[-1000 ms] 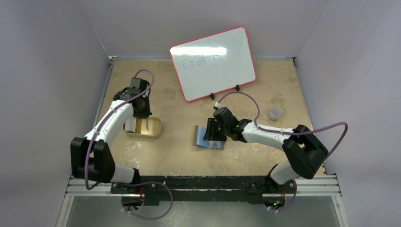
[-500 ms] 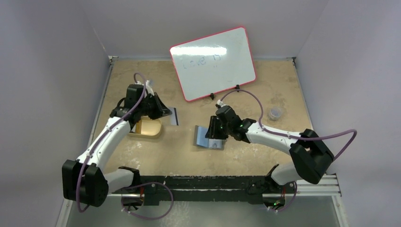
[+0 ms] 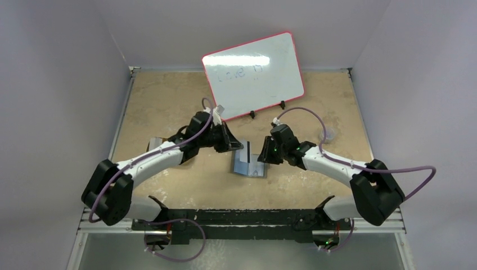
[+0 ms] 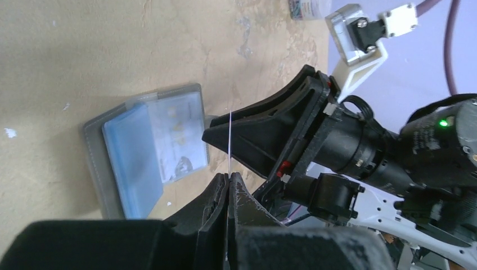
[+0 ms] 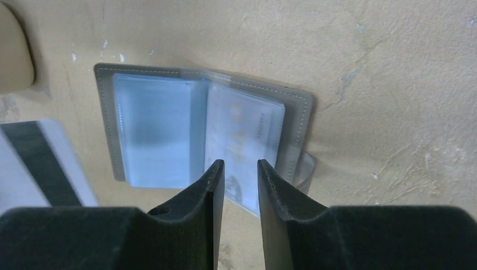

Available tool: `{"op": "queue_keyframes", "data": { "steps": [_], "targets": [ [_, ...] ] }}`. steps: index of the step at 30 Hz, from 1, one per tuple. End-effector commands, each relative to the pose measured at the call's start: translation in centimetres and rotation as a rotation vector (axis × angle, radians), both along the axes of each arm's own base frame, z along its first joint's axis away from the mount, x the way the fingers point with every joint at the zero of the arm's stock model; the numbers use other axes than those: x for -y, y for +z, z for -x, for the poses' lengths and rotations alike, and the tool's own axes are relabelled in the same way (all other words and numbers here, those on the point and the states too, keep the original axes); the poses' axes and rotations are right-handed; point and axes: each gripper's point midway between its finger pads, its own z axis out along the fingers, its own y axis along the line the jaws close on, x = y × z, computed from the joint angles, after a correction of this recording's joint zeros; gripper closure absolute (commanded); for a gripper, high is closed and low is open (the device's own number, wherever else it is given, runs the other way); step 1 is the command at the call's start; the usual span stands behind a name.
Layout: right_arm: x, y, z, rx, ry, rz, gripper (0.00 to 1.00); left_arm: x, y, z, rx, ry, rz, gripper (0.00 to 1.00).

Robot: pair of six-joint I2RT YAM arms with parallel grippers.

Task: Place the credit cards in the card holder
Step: Insert the credit card into the card holder.

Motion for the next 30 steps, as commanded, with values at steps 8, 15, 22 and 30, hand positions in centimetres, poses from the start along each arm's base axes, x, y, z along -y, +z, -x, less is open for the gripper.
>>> {"op": "queue_keyframes", "data": {
  "steps": [8, 15, 22, 30],
  "targets": [
    [0.6, -1.7, 0.1, -0.010, 0.016, 0.025, 0.73, 2.6, -4.5, -0.1, -0.030, -0.023, 0.028, 1.00],
    [0.8, -2.5, 0.2, -0.023, 0.017, 0.046, 0.75, 1.6, -9.5, 1.4, -0.100, -0.063, -0.074, 1.00],
    [1.1, -2.9, 0.4, -0.030, 0.013, 0.051, 0.76, 1.3, -11.4, 1.7, -0.112, -0.111, -0.139, 1.00],
    [1.1, -3.1, 0.7, -0.035, 0.013, 0.047, 0.76, 1.0, -12.4, 1.4, -0.106, -0.138, -0.204, 1.00]
  ]
}}
